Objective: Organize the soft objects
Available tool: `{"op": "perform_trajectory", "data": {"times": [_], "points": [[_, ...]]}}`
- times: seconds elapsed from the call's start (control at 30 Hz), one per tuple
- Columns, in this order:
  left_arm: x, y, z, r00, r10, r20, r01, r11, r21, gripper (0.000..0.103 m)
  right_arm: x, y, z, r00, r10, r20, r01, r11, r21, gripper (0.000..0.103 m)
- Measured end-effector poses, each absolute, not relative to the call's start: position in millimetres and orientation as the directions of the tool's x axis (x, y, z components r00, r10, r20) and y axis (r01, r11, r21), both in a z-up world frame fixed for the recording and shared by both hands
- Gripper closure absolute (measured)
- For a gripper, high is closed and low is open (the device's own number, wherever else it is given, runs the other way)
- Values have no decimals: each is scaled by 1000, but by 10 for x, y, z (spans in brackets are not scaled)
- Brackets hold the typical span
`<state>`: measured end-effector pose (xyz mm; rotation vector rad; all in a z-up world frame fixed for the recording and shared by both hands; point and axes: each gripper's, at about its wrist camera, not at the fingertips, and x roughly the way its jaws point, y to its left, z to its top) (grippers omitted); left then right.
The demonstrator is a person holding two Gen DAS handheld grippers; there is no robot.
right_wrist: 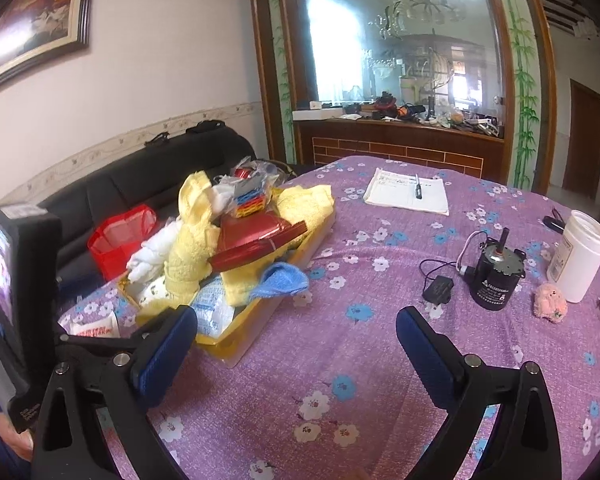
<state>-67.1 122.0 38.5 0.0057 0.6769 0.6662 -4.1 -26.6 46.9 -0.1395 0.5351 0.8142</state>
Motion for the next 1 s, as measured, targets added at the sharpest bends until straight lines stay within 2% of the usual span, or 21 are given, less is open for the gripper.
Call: {"op": "perform_trajectory", "data": {"times": [0.7,1.0], "points": [[-748,1273,367,566,607,-558,-598,768,229,0,-160,-54,297,545,634,-548,-762,648,-8,1],[-756,1296,375,570,601,-560,-592,773,227,0,-106,-48,259,543,623,-563,-755,656,-2,1]]}}
